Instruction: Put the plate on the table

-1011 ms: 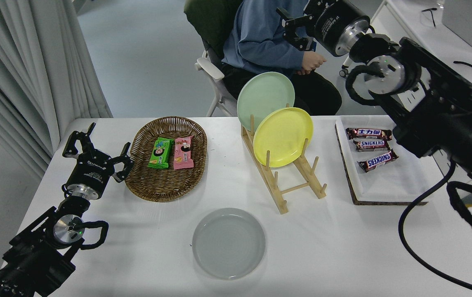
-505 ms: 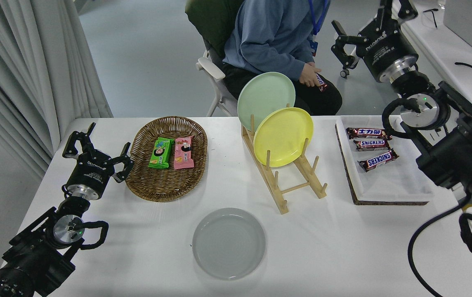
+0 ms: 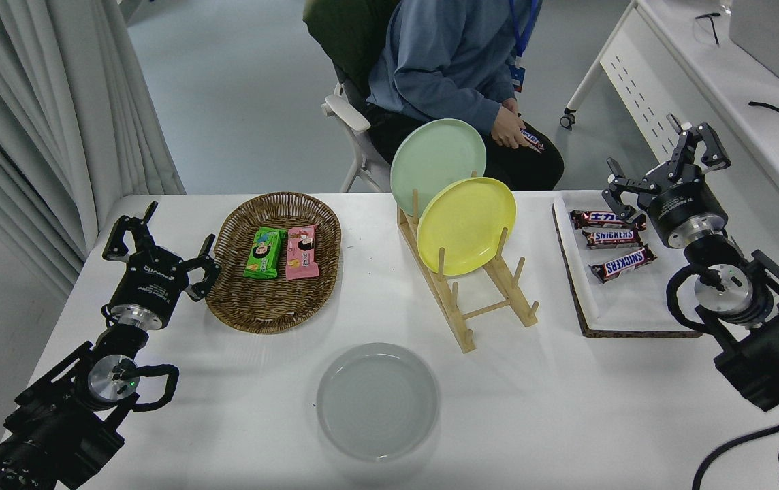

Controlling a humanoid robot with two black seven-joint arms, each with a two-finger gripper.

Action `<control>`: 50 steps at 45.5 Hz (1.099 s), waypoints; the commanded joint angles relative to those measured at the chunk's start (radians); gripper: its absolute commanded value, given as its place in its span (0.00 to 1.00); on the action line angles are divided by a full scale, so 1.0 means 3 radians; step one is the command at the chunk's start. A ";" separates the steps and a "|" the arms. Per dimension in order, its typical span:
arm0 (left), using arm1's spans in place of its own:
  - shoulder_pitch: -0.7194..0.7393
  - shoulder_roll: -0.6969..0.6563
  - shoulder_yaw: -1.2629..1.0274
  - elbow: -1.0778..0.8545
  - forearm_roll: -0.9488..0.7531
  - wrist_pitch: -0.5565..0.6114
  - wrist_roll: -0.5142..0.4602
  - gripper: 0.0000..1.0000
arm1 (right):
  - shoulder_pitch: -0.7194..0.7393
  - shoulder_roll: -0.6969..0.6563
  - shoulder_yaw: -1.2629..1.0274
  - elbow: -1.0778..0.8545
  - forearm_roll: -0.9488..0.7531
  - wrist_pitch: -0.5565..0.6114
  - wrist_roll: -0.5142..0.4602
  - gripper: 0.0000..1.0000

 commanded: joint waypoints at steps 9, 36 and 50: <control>0.0000 0.0000 0.0000 -0.0003 0.0000 -0.0004 0.0000 1.00 | -0.0236 0.0165 0.0139 -0.0279 0.0020 0.0038 0.0013 1.00; 0.0000 0.0000 0.0000 -0.0003 0.0000 0.0001 0.0000 1.00 | -0.0251 0.0314 0.0006 -0.0274 -0.0001 0.0263 0.0075 1.00; 0.0000 0.0000 0.0000 0.0002 0.0000 -0.0004 0.0000 1.00 | -0.0261 0.0375 0.0032 -0.0238 0.0000 0.0421 0.0121 1.00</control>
